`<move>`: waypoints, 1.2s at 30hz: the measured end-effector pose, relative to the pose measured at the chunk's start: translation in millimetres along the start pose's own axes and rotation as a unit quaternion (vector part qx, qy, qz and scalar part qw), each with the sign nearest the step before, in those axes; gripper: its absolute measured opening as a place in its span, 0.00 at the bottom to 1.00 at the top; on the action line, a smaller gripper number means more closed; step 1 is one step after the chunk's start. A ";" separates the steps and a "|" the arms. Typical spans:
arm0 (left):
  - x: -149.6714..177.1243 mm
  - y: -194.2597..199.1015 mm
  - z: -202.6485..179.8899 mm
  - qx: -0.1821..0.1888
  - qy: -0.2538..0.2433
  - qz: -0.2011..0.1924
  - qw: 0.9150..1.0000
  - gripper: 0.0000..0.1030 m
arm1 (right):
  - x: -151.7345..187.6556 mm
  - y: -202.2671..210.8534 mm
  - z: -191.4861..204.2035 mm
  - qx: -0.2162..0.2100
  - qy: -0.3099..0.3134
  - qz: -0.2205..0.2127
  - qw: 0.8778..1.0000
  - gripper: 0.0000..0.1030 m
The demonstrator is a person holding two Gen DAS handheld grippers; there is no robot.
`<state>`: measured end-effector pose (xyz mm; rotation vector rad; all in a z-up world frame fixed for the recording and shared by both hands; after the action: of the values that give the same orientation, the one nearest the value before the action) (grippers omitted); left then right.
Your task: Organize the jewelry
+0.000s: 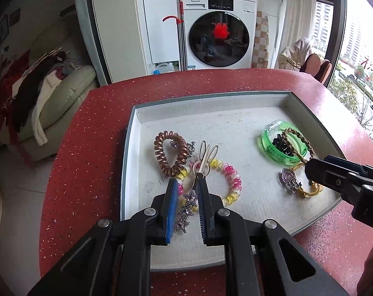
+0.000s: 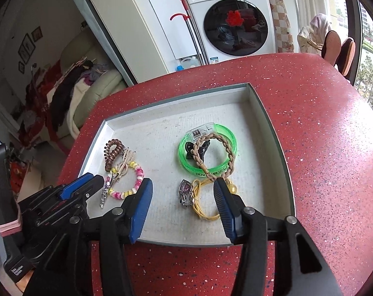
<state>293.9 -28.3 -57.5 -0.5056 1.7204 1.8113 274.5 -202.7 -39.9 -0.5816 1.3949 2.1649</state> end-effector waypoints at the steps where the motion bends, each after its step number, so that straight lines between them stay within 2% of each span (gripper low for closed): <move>1: 0.3 0.1 0.7 0.001 0.001 0.001 1.000 0.34 | 0.0 1.8 -0.5 0.001 0.000 -0.001 1.000 0.54; 12: -0.6 16.3 6.4 -0.006 0.009 -0.011 1.000 0.35 | 3.6 15.5 -4.8 0.018 0.003 -0.006 1.000 0.54; 13: -1.1 17.8 6.5 -0.007 0.011 -0.012 1.000 0.60 | 3.8 16.9 -4.1 0.020 0.004 -0.007 1.000 0.54; 14: -1.0 19.9 8.0 -0.011 0.014 -0.015 1.000 1.00 | 3.8 18.9 -3.6 0.021 0.007 -0.009 1.000 0.54; 16: -2.2 29.3 13.1 -0.027 0.022 -0.040 0.999 1.00 | 4.3 22.5 -1.2 0.024 0.012 -0.014 1.000 0.57; 21: 1.6 35.5 15.6 -0.022 0.025 -0.034 0.999 1.00 | 8.2 35.7 6.0 0.039 0.033 -0.038 0.998 0.64; 23: 5.0 39.1 16.2 -0.023 0.028 -0.034 0.999 1.00 | 11.4 42.2 8.6 0.046 0.043 -0.052 0.997 0.78; 28: 14.9 49.4 17.8 -0.026 0.037 -0.036 0.998 1.00 | 20.4 57.1 13.2 0.056 0.059 -0.083 0.993 0.79; 32: 23.3 59.0 19.7 -0.031 0.046 -0.042 0.998 1.00 | 27.6 67.5 17.0 0.065 0.071 -0.110 0.989 1.00; 36: 31.1 69.5 19.3 -0.043 0.049 -0.056 0.996 1.00 | 33.9 77.5 21.8 0.070 0.084 -0.132 0.985 1.00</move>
<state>228.0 -4.2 -22.1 -0.7230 1.6474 1.8125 198.5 -204.1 3.2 -0.8591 1.4517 1.8295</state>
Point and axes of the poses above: each gripper's, at about its wrist camera, not at the fingertips, and y roughly against the way its jaws point, z to its left, x to its underside, the point moved 6 cm from there along -y, roughly the way its jaws point, and after that the axes turned 5 degrees about -x, right-handed, at the moved point
